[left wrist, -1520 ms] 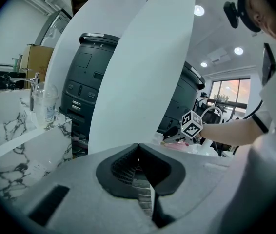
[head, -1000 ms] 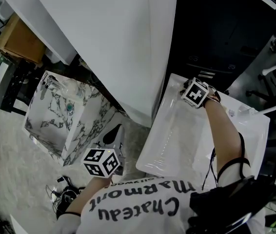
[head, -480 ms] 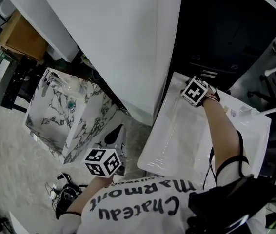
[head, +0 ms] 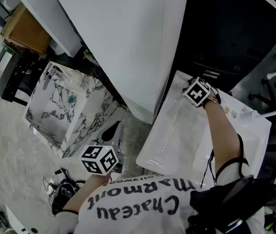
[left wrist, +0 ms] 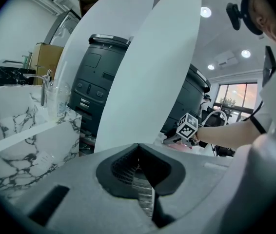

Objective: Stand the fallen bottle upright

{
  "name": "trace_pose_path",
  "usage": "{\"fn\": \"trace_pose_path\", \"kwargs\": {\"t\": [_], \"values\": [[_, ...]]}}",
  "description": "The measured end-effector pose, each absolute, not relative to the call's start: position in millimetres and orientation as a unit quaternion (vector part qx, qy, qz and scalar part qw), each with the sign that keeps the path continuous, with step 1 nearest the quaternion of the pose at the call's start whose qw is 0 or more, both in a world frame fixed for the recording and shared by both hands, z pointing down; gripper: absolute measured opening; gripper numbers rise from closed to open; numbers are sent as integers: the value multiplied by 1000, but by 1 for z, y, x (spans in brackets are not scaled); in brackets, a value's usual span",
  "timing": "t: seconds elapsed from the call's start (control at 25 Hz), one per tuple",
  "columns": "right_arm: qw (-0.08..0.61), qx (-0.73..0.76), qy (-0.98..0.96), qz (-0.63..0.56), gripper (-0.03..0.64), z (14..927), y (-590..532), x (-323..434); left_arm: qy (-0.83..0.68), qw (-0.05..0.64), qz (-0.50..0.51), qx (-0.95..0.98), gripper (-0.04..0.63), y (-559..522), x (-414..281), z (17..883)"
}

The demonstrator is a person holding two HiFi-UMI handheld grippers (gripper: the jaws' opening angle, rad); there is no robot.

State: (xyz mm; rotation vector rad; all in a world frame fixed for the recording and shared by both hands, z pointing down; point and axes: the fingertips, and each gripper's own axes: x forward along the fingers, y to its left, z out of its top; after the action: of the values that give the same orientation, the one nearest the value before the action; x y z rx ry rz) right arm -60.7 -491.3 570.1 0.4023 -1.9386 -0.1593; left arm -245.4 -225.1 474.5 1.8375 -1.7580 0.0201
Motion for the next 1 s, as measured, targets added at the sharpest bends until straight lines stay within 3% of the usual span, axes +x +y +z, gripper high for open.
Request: {"fn": "trace_pose_path", "kwargs": {"t": [0.56,1.0], "values": [[505,179,-841,-77,173,546,-479,-57,-660,278,-1,698,14,-223,-241,457],[417,241,-875,-52,173,501,-480,-38,-641,266,-8,720,14,-231,-227,445]]}}
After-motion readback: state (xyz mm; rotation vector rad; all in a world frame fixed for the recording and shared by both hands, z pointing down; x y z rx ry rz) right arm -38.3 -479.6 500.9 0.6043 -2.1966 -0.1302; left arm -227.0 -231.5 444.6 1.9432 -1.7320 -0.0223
